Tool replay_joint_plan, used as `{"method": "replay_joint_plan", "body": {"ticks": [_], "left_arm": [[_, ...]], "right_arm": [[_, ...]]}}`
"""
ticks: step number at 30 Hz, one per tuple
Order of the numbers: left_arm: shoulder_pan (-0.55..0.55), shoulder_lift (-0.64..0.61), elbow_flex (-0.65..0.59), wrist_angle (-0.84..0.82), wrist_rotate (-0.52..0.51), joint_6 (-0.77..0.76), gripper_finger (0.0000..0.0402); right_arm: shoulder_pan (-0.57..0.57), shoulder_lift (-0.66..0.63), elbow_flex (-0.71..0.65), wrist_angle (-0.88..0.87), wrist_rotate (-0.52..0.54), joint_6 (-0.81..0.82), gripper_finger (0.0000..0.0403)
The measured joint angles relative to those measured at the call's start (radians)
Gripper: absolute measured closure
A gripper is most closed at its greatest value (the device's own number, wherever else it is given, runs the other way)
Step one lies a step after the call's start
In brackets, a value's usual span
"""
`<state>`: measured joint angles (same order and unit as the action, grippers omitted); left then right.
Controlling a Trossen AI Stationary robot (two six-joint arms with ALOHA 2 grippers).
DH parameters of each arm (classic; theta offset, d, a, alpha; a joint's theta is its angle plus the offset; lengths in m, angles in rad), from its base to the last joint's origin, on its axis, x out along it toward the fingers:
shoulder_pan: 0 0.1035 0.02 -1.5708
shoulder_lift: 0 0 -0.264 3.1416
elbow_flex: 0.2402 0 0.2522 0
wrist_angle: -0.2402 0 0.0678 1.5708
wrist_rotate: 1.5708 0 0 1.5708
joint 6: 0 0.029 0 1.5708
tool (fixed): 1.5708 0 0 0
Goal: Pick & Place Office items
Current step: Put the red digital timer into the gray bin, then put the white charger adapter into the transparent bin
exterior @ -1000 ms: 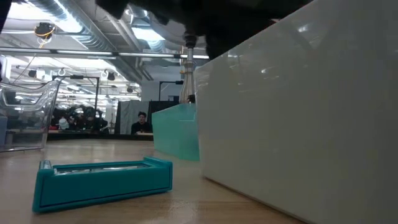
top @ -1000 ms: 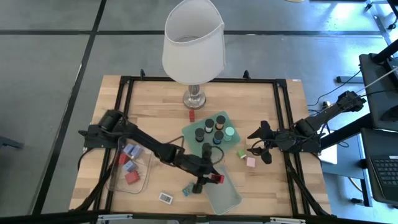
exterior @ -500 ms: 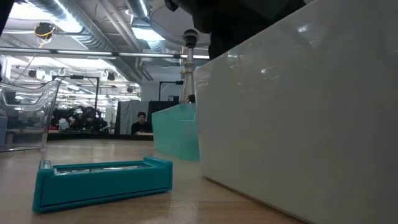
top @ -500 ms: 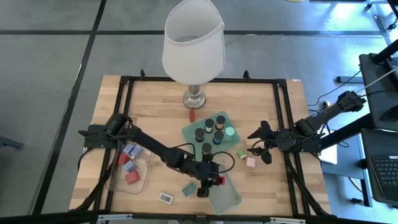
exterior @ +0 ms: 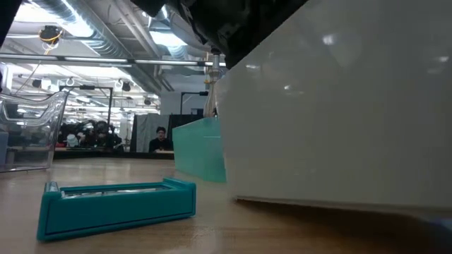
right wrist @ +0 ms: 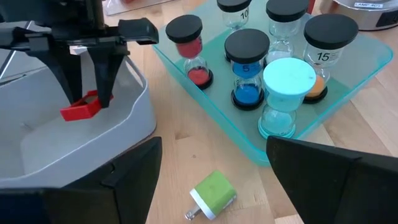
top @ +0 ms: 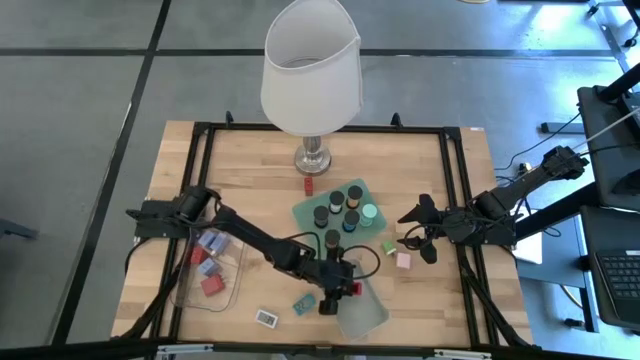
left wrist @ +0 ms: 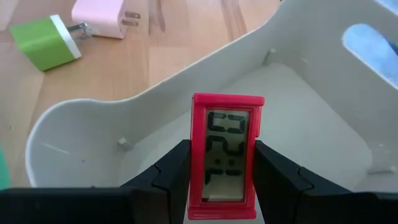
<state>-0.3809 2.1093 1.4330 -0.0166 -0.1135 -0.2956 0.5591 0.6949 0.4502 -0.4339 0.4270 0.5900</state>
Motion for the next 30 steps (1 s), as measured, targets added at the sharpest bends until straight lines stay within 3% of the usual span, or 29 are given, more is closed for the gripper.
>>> {"method": "replay_joint_plan", "body": {"ticks": [10, 19, 25, 30], "left_arm": [[-0.005, 0.001, 0.0, 0.025, 0.011, 0.029, 0.0231], [-0.005, 0.002, 0.016, 0.066, 0.094, 0.028, 0.0205], [-0.011, -0.001, 0.067, 0.061, 0.097, 0.093, 0.0207], [-0.034, -0.007, 0.134, 0.038, 0.112, 0.209, 0.0208]], "right_arm": [[0.0, 0.0, 0.0, 0.0, 0.002, 0.005, 0.0112], [0.0, 0.0, 0.0, 0.027, 0.037, 0.011, 0.0112], [0.0, 0.0, 0.0, 0.14, 0.041, 0.211, 0.0112], [0.0, 0.0, 0.0, 0.189, 0.044, 0.221, 0.0112]]}}
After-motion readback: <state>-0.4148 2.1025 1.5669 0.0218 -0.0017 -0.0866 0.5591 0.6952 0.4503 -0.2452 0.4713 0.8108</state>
